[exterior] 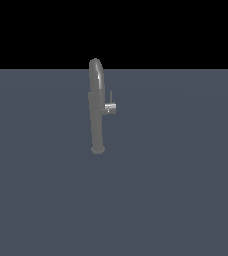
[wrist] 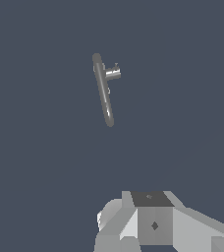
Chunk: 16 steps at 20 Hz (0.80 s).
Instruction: Turn on the faucet by rotating a designated handle.
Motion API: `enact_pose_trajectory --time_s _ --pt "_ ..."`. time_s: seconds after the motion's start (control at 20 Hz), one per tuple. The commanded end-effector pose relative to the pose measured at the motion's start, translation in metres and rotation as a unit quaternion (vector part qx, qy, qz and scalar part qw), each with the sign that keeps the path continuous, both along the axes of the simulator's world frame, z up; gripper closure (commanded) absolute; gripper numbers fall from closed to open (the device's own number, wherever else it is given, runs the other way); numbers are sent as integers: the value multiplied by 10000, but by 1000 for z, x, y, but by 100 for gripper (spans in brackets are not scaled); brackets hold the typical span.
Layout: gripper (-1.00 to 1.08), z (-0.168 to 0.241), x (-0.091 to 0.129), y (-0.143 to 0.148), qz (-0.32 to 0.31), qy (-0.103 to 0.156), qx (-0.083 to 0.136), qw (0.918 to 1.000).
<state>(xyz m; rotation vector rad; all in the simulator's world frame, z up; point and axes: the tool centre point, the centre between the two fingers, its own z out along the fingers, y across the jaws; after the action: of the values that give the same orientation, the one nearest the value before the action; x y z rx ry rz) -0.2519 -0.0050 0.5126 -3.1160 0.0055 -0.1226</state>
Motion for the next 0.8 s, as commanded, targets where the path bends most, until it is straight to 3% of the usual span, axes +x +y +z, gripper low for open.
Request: enact_pose_trajectory --time_s 0.0,0.4,0.75 --pt "108 0 0 0 0 0 0 10000" --pt "108 -1 8 1 -91 123 96 9998" --pt "108 -5 29 4 -325 438 342 9979"
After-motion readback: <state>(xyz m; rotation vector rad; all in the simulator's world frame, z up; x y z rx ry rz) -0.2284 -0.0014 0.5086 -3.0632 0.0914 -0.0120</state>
